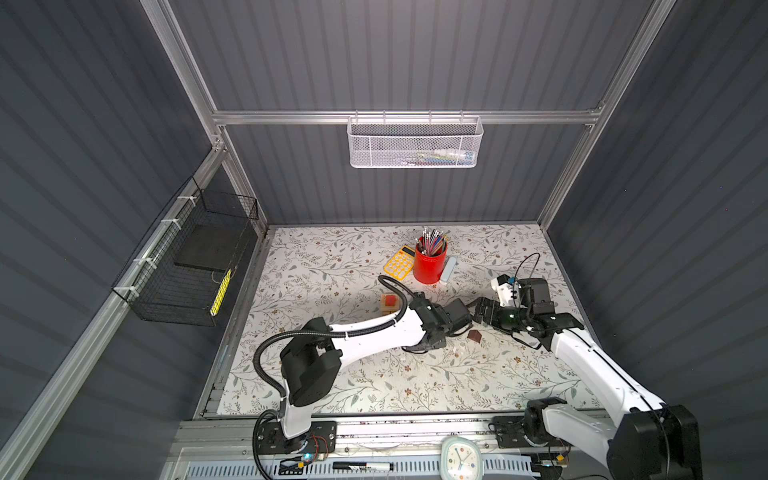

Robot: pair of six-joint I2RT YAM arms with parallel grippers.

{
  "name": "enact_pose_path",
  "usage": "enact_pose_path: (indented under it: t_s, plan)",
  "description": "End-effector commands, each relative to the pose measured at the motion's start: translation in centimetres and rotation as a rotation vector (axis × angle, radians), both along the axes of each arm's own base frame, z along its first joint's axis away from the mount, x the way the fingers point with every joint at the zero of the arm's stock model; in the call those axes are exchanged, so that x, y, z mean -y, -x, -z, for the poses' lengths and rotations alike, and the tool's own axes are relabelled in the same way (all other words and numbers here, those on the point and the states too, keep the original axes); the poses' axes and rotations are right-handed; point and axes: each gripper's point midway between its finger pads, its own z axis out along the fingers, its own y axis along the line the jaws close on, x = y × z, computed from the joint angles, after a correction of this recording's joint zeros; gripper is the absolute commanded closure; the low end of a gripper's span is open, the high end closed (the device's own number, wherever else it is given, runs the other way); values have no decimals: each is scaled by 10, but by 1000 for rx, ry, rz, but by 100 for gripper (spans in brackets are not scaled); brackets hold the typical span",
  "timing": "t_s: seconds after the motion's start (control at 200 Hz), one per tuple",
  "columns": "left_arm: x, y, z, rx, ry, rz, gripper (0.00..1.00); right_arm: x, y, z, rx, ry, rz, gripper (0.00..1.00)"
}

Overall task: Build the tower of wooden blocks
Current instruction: 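Carry the yellow cube with the left gripper above the red cube, then lower the yellow cube onto the stack beside the red cube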

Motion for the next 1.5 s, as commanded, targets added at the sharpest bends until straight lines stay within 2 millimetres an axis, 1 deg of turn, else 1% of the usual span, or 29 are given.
enact_pose_path:
  t_s: [0.0, 0.09, 0.105, 0.12, 0.215, 0.225, 0.245, 0.365, 0.43, 0.55, 0.63, 0.695, 0.81, 0.961, 1.136, 1.216, 1.261, 1.276, 1.331, 1.496]
  plan:
    - [-30, -17, -26, 36, -126, 130, 76, -7, -2, -10, 8, 16, -31, 1]
    - [-44, -34, -33, 30, -144, 146, 77, -14, -3, -16, 25, 23, -48, 1]
    - [-46, -37, -35, 34, -145, 146, 77, -15, -5, -9, 4, 28, -50, 1]
    - [-48, -40, -37, 36, -146, 147, 78, -17, -5, -9, 3, 30, -54, 1]
    - [-59, -60, -43, 44, -142, 155, 77, -23, -4, -7, 0, 43, -61, 1]
    - [-60, -62, -44, 45, -141, 155, 78, -24, -8, -9, 20, 42, -59, 1]
    - [-62, -66, -45, 47, -139, 158, 78, -27, -9, -10, 27, 44, -62, 1]
    - [-70, -90, -50, 42, -124, 166, 77, -43, -9, -9, 31, 38, -99, 1]
    - [-77, -101, -47, 28, -113, 153, 77, -47, -10, -8, 32, 36, -105, 1]
    - [-83, -115, -38, -2, -105, 146, 77, -50, -13, -6, 31, 31, -104, 1]
    - [-81, -122, -33, -19, -83, 157, 77, -51, -15, -6, 29, 32, -107, 1]
    - [-79, -126, -25, -38, -65, 158, 77, -51, -16, -6, 31, 34, -107, 1]
    - [-76, -128, -12, -73, -66, 168, 77, -52, -17, -7, 31, 35, -110, 1]
    - [-74, -132, -2, -84, -74, 192, 76, -51, -19, -6, 36, 43, -109, 1]
    - [-77, -139, 7, -105, -81, 199, 76, -51, -19, -6, 34, 45, -109, 1]
    - [-81, -141, 12, -115, -88, 188, 76, -51, -19, -6, 32, 43, -109, 1]
    - [-81, -142, 15, -122, -89, 191, 76, -51, -19, -7, 34, 44, -109, 1]
    - [-78, -147, 14, -103, -76, 190, 76, -51, -19, -7, 35, 44, -108, 1]
    - [-78, -150, 15, -98, -74, 184, 76, -50, -19, -8, 38, 46, -106, 1]
    - [-75, -153, 18, -96, -52, 186, 75, -50, -19, -9, 43, 47, -104, 1]
